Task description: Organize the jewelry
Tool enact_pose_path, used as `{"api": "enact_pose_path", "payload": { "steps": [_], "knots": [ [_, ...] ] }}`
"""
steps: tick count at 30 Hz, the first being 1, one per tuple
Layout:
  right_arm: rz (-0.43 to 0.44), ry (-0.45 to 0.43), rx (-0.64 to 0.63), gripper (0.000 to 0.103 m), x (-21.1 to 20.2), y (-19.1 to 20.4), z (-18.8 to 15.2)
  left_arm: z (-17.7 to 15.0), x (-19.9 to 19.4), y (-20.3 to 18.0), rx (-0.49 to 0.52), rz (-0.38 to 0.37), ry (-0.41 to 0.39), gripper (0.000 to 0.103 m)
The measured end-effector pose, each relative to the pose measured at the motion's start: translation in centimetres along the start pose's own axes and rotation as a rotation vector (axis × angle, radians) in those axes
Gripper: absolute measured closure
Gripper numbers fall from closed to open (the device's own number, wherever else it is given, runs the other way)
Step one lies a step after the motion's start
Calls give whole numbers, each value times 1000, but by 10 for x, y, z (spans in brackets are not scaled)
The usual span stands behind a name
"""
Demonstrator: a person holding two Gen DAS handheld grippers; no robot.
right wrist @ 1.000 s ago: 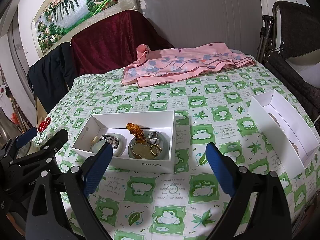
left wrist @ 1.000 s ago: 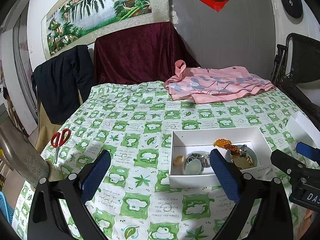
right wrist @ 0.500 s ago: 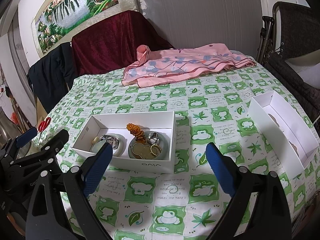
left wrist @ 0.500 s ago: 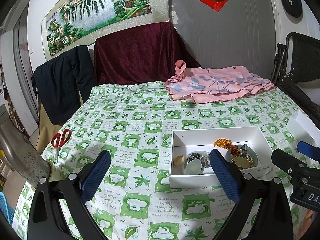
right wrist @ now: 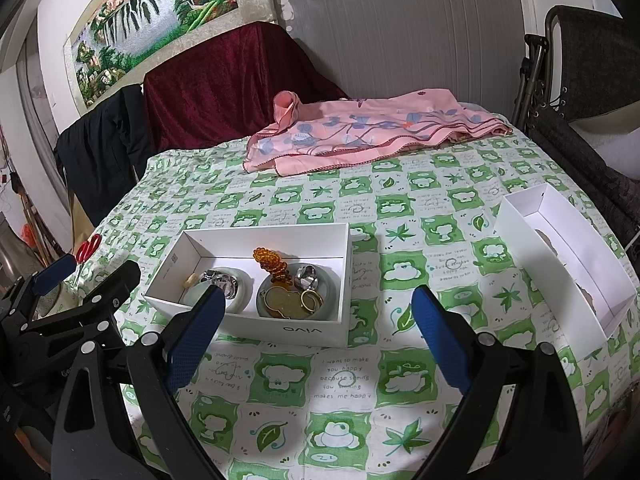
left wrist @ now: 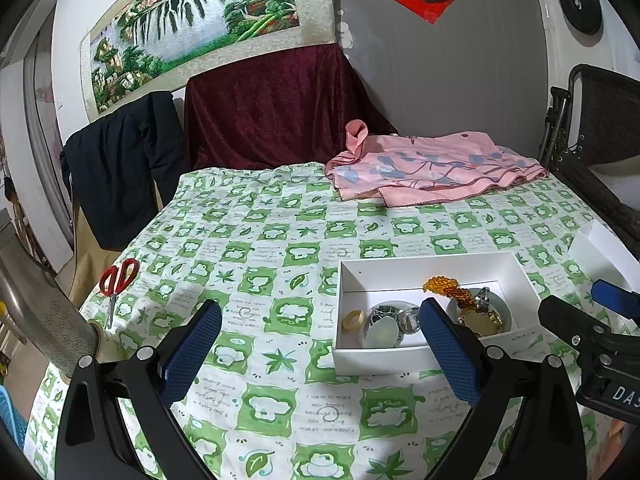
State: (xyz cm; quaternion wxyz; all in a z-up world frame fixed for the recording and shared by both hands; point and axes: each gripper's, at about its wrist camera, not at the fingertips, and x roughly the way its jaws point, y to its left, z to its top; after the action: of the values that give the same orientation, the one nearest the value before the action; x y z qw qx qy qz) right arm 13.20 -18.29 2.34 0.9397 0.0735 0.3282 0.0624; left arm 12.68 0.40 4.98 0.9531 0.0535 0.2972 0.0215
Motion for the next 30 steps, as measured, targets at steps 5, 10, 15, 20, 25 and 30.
{"api": "enact_pose_path", "payload": {
  "steps": [5, 10, 15, 20, 25, 30],
  "knots": [
    [0, -3, 0, 13, -1, 0, 0, 0, -1, -2, 6, -5, -5, 6],
    [-1, -7, -5, 13, -1, 0, 1, 0, -2, -2, 1, -8, -8, 6],
    [-3, -12, -7, 13, -3, 0, 2, 0, -1, -2, -1, -11, -7, 6],
    [-3, -13, -9, 13, -4, 0, 2, 0, -1, -2, -1, -12, -6, 6],
    [-3, -13, -8, 13, -4, 0, 2, 0, -1, -2, -1, -13, -5, 6],
    [-4, -13, -9, 13, -3, -2, 3, -1, 1, -2, 2, -18, 1, 6]
  ]
}}
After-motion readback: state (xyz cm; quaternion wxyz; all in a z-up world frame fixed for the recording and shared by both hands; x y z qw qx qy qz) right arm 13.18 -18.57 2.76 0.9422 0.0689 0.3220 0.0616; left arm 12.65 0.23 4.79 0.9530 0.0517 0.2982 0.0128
